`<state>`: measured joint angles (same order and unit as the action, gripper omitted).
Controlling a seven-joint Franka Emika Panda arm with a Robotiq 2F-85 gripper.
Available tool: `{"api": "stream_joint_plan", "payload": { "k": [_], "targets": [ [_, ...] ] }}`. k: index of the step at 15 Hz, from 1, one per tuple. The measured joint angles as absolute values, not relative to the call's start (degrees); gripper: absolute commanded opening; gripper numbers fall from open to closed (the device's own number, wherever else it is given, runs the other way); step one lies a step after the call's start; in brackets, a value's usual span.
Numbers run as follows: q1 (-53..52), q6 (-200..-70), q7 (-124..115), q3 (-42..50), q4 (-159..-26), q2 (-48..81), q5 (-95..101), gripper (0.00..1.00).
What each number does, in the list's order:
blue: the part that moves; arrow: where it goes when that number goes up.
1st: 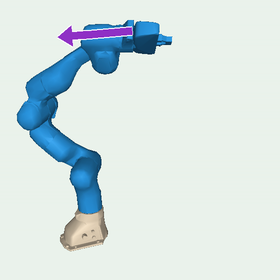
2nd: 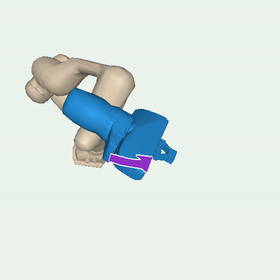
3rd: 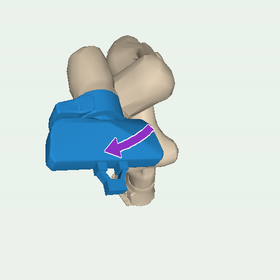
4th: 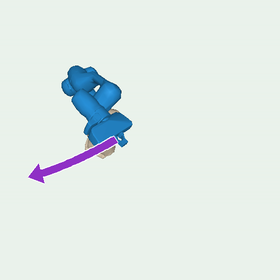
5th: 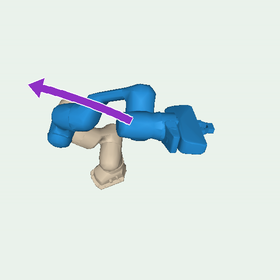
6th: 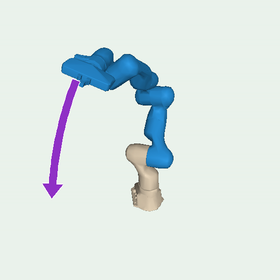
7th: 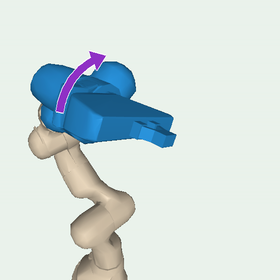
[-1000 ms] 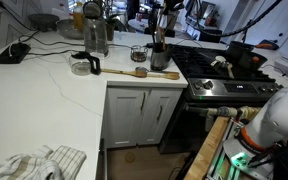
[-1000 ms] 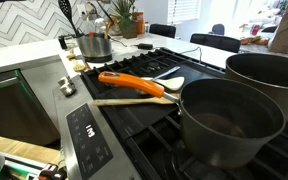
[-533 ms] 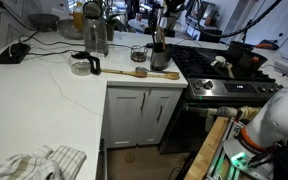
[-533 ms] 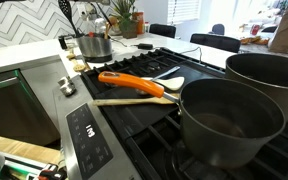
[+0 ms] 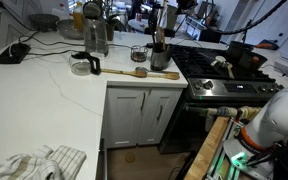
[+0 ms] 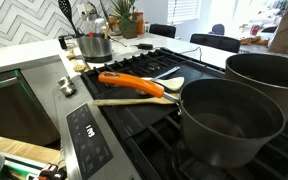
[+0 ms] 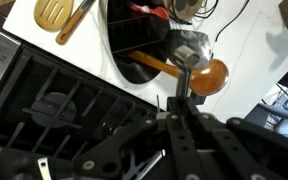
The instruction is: Use the silver tongs to remove the silver ladle from the holder and place both utensils on the stove.
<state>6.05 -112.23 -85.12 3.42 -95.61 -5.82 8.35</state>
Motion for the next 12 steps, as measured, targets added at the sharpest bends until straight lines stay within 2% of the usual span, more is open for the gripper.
{"api": "stream_joint_plan", "payload": {
  "k": [12],
  "targets": [
    [11.5, -95.8, -85.2, 8.3, -94.5, -7.0, 13.4, 0.02]
  ]
}}
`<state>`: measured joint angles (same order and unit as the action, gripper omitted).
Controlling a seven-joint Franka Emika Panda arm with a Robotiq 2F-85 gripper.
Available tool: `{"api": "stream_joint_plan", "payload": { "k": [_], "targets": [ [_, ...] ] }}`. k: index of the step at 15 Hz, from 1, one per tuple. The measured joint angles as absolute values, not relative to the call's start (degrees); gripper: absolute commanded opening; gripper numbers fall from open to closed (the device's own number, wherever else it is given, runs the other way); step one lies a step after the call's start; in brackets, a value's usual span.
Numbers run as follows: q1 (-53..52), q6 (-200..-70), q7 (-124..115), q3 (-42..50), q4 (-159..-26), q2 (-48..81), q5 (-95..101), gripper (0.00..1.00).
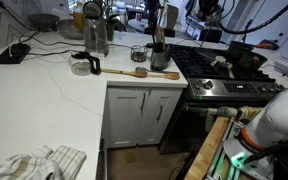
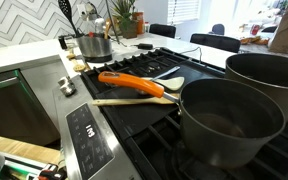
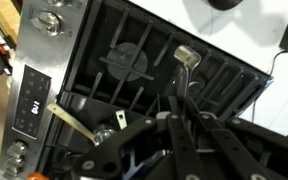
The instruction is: Use the silver tongs to remove the silver ladle from the holder and place both utensils on the stove.
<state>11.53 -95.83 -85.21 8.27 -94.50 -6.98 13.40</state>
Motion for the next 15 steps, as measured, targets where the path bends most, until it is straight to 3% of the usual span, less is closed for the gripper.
{"api": "stream_joint_plan", "payload": {
  "k": [7, 8, 14, 15],
  "targets": [
    [16.2, -85.0, -81.5, 14.4, -93.3, -5.7, 14.0, 0.02],
    [16.7, -83.8, -80.5, 15.3, -92.7, -5.0, 14.0, 0.09],
    [17.9, -83.8, -78.0, 17.1, -91.1, -2.7, 13.4, 0.09],
    [17.9, -83.8, -78.0, 17.1, -91.1, -2.6, 13.4, 0.02]
  ]
}}
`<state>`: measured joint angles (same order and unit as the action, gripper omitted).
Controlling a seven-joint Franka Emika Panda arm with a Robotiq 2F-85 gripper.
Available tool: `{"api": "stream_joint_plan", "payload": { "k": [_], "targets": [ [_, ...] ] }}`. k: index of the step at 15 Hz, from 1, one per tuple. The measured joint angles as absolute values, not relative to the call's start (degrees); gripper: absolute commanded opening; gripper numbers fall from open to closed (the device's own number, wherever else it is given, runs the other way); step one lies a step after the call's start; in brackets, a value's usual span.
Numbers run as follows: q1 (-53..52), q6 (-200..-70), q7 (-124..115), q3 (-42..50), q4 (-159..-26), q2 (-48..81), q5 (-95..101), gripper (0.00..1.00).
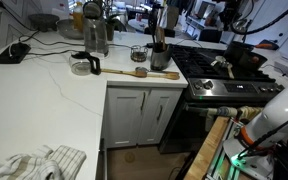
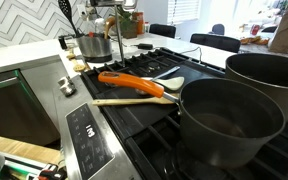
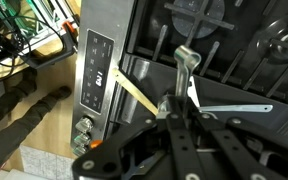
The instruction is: Use the silver tongs to remove the silver ladle from the holder and place both utensils on the stove.
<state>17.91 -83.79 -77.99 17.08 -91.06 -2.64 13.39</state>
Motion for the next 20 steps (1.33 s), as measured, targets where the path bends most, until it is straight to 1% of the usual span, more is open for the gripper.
{"api": "stream_joint_plan", "payload": {
  "k": [5, 10, 14, 20],
  "targets": [
    [17.9, -82.8, -78.2, 17.2, -90.4, -1.5, 13.4, 0.02],
    [18.2, -74.4, -78.4, 18.5, -85.9, 5.8, 13.4, 0.02],
    [20.0, -66.2, -78.6, 20.6, -77.8, 14.5, 12.8, 0.02],
    [26.1, -55.4, -75.0, 22.5, -62.8, 27.5, 8.1, 0.02]
  ]
}}
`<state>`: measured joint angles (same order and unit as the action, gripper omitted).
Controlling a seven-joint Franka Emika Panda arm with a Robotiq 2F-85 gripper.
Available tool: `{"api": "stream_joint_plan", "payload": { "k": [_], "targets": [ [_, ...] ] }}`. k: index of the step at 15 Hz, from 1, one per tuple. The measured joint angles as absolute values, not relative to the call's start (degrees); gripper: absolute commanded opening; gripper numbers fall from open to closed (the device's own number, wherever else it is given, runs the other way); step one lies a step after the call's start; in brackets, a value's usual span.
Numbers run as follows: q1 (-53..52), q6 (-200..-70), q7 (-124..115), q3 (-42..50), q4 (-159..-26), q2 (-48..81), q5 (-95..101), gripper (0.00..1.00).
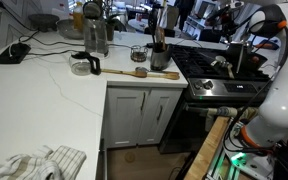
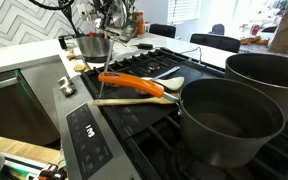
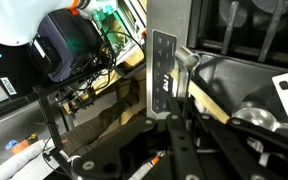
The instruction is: Use the silver tongs to remove the silver ladle from the holder and place both utensils on the stove.
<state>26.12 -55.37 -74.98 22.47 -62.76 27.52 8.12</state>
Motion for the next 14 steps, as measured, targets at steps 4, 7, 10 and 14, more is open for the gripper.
{"api": "stream_joint_plan", "payload": {
  "k": [4, 7, 10, 14],
  "targets": [
    [29.7, -53.3, -71.4, 22.3, -52.8, 34.9, 5.2, 0.02],
    [31.7, -53.1, -68.1, 21.9, -46.0, 39.5, 2.9, 0.02],
    [33.6, -51.9, -66.3, 21.2, -40.9, 43.5, 0.3, 0.02],
    [35.8, -51.4, -66.0, 19.0, -38.2, 46.7, -2.2, 0.02]
  ]
}}
